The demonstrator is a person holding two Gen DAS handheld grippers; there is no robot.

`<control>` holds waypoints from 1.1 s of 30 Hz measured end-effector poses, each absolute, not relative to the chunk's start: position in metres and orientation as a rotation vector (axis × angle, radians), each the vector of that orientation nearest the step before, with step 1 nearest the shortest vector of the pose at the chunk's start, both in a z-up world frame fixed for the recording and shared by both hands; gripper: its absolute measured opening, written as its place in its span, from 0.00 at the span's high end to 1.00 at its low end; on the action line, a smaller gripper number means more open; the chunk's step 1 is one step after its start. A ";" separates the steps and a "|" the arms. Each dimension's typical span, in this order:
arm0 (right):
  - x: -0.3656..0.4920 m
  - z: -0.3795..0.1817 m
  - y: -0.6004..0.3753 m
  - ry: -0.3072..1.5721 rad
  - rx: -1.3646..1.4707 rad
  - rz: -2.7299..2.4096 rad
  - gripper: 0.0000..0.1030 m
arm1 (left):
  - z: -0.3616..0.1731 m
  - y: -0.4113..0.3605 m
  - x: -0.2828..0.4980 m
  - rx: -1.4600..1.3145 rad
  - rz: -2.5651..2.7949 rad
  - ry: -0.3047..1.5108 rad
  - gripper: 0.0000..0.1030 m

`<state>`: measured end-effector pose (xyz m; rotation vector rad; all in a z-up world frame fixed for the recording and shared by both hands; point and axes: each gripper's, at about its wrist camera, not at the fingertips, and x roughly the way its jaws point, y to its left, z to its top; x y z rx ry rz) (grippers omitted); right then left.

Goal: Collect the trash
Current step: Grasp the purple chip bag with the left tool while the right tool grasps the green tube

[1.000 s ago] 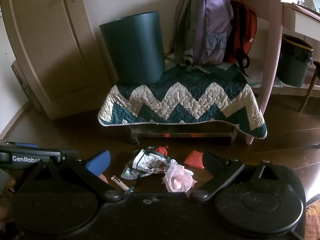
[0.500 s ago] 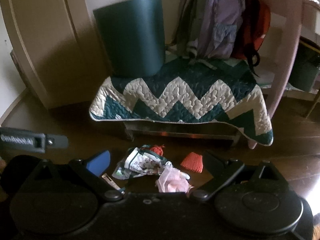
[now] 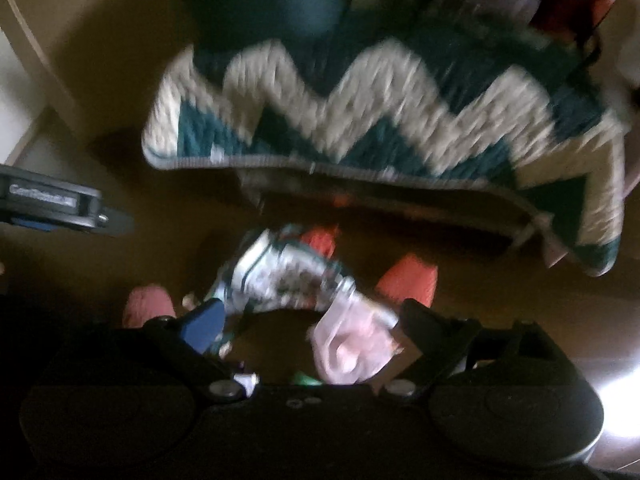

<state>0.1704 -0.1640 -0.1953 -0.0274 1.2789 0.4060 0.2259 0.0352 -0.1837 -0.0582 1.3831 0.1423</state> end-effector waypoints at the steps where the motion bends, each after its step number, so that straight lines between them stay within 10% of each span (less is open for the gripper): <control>1: 0.172 -0.207 -0.161 1.309 -0.028 0.415 0.12 | -0.200 0.032 0.231 -0.064 0.149 1.423 0.00; 33: 0.142 -0.487 -0.117 1.850 0.021 0.452 0.33 | -0.527 0.030 0.232 -0.179 0.282 2.150 0.00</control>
